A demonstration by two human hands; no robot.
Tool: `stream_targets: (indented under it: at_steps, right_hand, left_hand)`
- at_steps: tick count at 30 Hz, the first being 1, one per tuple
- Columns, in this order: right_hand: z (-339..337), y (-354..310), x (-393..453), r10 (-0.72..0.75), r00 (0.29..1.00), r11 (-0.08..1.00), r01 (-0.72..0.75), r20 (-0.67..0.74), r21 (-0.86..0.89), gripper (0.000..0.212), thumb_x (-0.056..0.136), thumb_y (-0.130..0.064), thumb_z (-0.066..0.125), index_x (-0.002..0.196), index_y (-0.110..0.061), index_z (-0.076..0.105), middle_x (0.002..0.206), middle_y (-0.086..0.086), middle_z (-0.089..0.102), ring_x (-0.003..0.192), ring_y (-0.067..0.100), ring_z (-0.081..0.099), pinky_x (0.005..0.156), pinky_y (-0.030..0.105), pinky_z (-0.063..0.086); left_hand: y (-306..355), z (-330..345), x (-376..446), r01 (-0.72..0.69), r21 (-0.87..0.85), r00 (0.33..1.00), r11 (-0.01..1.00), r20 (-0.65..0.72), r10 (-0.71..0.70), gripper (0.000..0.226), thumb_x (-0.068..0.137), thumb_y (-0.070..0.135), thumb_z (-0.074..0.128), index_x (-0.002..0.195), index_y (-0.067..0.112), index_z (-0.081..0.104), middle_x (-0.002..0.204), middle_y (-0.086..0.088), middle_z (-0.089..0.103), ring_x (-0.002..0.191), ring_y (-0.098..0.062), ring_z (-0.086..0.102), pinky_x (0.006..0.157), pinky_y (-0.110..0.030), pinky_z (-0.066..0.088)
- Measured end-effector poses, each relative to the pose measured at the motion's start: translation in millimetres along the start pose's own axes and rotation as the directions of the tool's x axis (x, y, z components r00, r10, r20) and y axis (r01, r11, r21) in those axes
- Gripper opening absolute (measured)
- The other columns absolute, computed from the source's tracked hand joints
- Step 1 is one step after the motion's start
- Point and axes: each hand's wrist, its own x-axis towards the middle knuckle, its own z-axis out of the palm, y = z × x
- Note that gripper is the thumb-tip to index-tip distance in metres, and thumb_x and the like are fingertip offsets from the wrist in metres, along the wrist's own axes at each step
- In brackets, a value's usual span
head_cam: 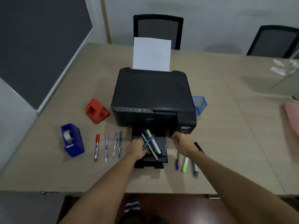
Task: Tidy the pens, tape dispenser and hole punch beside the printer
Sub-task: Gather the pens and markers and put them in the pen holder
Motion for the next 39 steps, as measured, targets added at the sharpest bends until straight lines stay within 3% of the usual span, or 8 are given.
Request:
stream_targets:
  at_steps: [5, 8, 11, 14, 22, 30, 34, 39]
  right_hand:
    - [23, -16, 5, 0.106, 0.994, 0.994, -0.105, 0.031, -0.035, 0.019, 0.093, -0.018, 0.048, 0.102, -0.013, 0.064, 0.092, 0.011, 0.073, 0.085, 0.030, 0.067, 0.065, 0.031, 0.048]
    - [33, -32, 13, 0.105, 0.993, 0.994, -0.104, 0.045, -0.018, 0.015, 0.092, -0.022, 0.052, 0.095, -0.011, 0.061, 0.088, 0.011, 0.072, 0.082, 0.029, 0.068, 0.067, 0.034, 0.052]
    - [46, -46, 18, 0.115, 0.991, 0.993, -0.113, 0.072, -0.037, 0.021, 0.092, -0.028, 0.055, 0.097, -0.009, 0.061, 0.095, 0.013, 0.069, 0.088, 0.030, 0.065, 0.068, 0.034, 0.050]
    - [57, -52, 22, 0.137, 0.988, 0.986, -0.130, 0.067, -0.106, 0.023, 0.092, -0.028, 0.054, 0.103, -0.009, 0.059, 0.102, 0.013, 0.066, 0.093, 0.031, 0.064, 0.064, 0.030, 0.043]
    - [53, -36, 31, 0.235, 0.964, 0.959, -0.208, 0.126, -0.194, 0.027, 0.092, -0.007, 0.050, 0.119, -0.004, 0.047, 0.119, 0.019, 0.060, 0.105, 0.031, 0.063, 0.083, 0.037, 0.055]
    - [54, -32, 33, 0.268, 0.959, 0.963, -0.268, 0.088, -0.014, 0.020, 0.094, -0.017, 0.045, 0.105, -0.002, 0.053, 0.099, 0.019, 0.069, 0.087, 0.033, 0.067, 0.066, 0.039, 0.055]
    - [71, -45, 38, 0.194, 0.977, 0.981, -0.192, 0.093, -0.034, 0.031, 0.099, -0.033, 0.042, 0.110, -0.005, 0.049, 0.104, 0.018, 0.066, 0.092, 0.035, 0.065, 0.062, 0.034, 0.041]
    - [85, -52, 40, 0.172, 0.976, 0.964, -0.137, 0.137, -0.228, 0.028, 0.099, -0.029, 0.044, 0.116, -0.007, 0.045, 0.111, 0.016, 0.066, 0.100, 0.034, 0.064, 0.068, 0.038, 0.047]
  left_hand:
    - [-5, 9, 12, -0.067, 0.041, 0.997, 0.997, -0.029, 0.068, 0.022, 0.095, 0.018, 0.050, 0.107, 0.002, 0.059, 0.114, -0.016, 0.058, 0.101, -0.032, 0.060, 0.080, -0.037, 0.048]
    - [-17, 16, 16, -0.044, -0.183, 0.996, 0.982, -0.085, 0.028, 0.010, 0.098, 0.007, 0.040, 0.100, 0.003, 0.048, 0.094, -0.016, 0.058, 0.075, -0.023, 0.054, 0.064, -0.032, 0.040]
    - [-26, 23, 16, 0.089, -0.424, 0.980, 0.901, -0.125, -0.156, 0.013, 0.100, 0.012, 0.033, 0.097, 0.006, 0.045, 0.075, -0.004, 0.051, 0.059, -0.011, 0.045, 0.058, -0.029, 0.038]
    - [-21, 25, 17, 0.167, -0.515, 0.958, 0.841, -0.117, -0.262, 0.014, 0.098, 0.021, 0.042, 0.092, 0.009, 0.047, 0.076, -0.008, 0.058, 0.059, -0.016, 0.050, 0.059, -0.029, 0.039]
    - [13, 26, 30, 0.263, -0.460, 0.939, 0.848, -0.079, -0.334, 0.024, 0.082, 0.026, 0.069, 0.088, 0.004, 0.060, 0.082, -0.009, 0.064, 0.069, -0.021, 0.062, 0.053, -0.028, 0.044]
    - [19, 25, 30, 0.316, -0.314, 0.930, 0.895, -0.084, -0.357, 0.025, 0.094, 0.020, 0.049, 0.103, -0.001, 0.059, 0.100, -0.019, 0.068, 0.085, -0.033, 0.068, 0.058, -0.032, 0.045]
    - [0, 20, 17, 0.327, -0.409, 0.915, 0.852, -0.087, -0.393, 0.030, 0.097, 0.020, 0.036, 0.107, -0.002, 0.053, 0.087, -0.014, 0.059, 0.056, -0.021, 0.057, 0.044, -0.027, 0.039]
    - [-31, 5, -15, 0.199, -0.600, 0.970, 0.775, 0.008, -0.242, 0.023, 0.102, 0.019, 0.029, 0.112, 0.004, 0.043, 0.089, -0.010, 0.061, 0.074, -0.019, 0.058, 0.067, -0.029, 0.047]
